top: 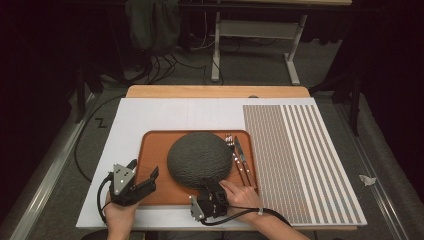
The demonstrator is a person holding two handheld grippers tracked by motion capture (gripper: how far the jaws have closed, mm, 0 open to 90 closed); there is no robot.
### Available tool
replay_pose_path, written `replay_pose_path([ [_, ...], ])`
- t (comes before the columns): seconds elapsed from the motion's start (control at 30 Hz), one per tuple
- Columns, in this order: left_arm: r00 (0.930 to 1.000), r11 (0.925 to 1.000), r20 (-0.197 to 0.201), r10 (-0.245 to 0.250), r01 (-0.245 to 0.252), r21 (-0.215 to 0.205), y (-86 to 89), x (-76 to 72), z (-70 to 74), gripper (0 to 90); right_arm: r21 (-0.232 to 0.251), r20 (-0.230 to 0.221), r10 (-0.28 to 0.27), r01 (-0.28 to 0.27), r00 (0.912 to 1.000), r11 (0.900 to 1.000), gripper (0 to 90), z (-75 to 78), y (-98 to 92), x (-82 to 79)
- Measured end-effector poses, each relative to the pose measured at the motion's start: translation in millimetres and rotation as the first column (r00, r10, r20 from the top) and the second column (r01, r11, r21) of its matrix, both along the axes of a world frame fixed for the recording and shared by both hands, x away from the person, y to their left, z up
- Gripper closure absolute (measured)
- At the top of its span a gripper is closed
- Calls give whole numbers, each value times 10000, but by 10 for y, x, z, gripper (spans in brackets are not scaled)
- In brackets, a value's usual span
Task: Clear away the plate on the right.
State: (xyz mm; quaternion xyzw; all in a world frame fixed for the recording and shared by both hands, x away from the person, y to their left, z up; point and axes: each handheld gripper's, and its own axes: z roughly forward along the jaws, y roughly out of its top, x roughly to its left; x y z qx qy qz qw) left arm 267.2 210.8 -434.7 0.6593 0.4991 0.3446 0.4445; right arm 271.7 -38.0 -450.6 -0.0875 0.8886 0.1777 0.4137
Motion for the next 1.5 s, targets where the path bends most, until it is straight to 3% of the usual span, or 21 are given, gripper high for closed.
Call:
replay_pose_path([
  [1.5,10000,10000,-25,-26,26,24,-17,15,-5,263,116,111,-748,747,9971,9971,632,28,-459,20],
])
